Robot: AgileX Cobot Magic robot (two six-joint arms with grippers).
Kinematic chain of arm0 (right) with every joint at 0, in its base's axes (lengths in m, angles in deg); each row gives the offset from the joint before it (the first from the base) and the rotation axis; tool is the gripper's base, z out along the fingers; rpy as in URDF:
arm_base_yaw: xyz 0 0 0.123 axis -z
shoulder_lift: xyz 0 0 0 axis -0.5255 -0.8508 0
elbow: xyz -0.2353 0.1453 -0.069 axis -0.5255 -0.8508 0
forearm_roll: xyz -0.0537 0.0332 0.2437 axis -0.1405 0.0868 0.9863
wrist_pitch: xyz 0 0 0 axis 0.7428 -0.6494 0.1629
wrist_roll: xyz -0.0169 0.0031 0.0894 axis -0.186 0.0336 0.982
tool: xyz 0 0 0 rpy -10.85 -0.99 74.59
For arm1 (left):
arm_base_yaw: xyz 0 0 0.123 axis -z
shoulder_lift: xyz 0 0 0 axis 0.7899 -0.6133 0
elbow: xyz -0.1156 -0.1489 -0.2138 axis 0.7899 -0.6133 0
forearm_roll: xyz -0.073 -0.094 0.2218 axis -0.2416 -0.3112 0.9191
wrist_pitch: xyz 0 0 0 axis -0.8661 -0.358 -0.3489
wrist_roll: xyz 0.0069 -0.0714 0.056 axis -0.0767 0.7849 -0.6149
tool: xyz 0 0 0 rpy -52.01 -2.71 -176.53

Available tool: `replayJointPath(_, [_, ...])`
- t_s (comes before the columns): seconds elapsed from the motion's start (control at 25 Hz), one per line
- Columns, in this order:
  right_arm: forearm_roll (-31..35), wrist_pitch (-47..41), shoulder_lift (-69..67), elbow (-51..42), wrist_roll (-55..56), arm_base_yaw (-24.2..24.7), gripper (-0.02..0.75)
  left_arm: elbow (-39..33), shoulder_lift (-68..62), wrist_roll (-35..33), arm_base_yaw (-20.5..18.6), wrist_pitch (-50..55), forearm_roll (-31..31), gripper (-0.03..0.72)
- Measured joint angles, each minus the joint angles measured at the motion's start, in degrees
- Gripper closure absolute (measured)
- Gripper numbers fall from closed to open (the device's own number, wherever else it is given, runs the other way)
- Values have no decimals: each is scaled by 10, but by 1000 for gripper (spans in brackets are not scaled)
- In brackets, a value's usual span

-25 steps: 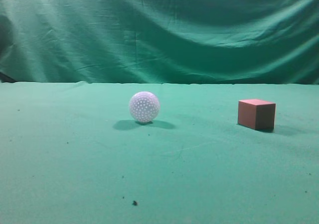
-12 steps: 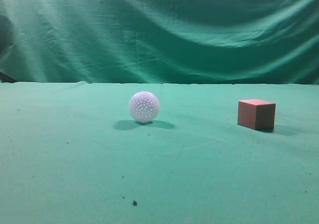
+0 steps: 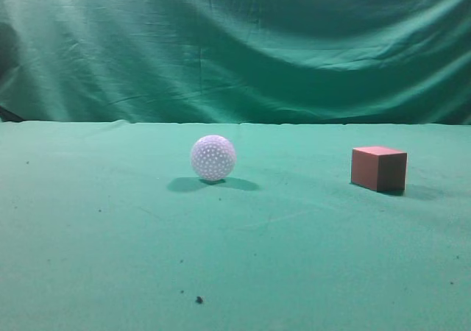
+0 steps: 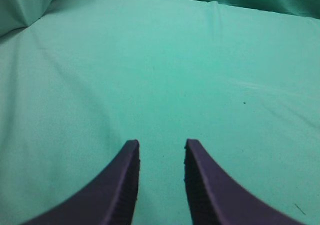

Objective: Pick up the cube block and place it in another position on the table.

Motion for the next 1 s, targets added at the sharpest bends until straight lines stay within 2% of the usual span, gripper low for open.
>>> replayJointPath(0.12, [0, -89, 0, 58, -2, 0, 738, 0, 0, 0, 0, 0, 0, 426])
replayJointPath(0.32, [-5, -368, -56, 238, -15, 0, 738, 0, 0, 0, 0, 0, 0, 426])
replayJointPath(0.36, [-10, -399, -76, 262, -37, 0, 738, 0, 0, 0, 0, 0, 0, 426])
replayJointPath(0.68, [-1, -455, -160, 285, -108, -5, 738, 0, 0, 0, 0, 0, 0, 426])
replayJointPath(0.88, [13, -529, -204, 319, -201, -47, 738, 0, 0, 0, 0, 0, 0, 426])
replayJointPath(1.0, [17, -577, -255, 341, -220, -75, 738, 0, 0, 0, 0, 0, 0, 426])
